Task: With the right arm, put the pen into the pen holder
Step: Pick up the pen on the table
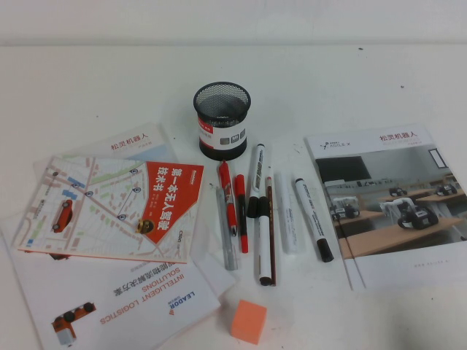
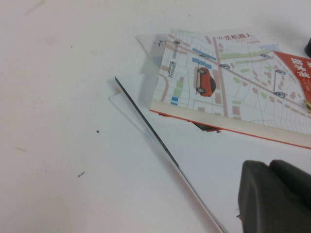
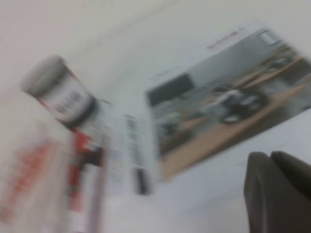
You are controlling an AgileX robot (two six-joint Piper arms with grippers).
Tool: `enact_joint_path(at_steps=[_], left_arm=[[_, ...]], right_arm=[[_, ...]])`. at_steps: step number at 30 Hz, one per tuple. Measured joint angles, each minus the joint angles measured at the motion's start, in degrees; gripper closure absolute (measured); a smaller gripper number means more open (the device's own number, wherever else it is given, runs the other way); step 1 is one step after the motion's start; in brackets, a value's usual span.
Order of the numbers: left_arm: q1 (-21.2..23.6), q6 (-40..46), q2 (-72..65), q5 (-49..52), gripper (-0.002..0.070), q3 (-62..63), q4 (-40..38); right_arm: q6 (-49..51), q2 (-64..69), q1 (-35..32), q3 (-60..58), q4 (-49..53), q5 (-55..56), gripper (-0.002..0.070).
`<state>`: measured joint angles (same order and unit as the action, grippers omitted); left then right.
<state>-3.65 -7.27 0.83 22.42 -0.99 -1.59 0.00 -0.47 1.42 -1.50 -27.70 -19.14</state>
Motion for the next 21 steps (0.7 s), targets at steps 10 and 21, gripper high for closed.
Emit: enact_joint_path(at_steps=[10,21], left_arm=[[0.0,0.0,0.0,0.0,0.0678,0.0,0.0],[0.0,0.0,0.0,0.0,0.0678,0.0,0.0]], right_arm=[[0.0,0.0,0.0,0.0,-30.4,3.2,0.0696],[-6.0,0.0,0.0,0.0,-30.7,-3.1,0.0696]])
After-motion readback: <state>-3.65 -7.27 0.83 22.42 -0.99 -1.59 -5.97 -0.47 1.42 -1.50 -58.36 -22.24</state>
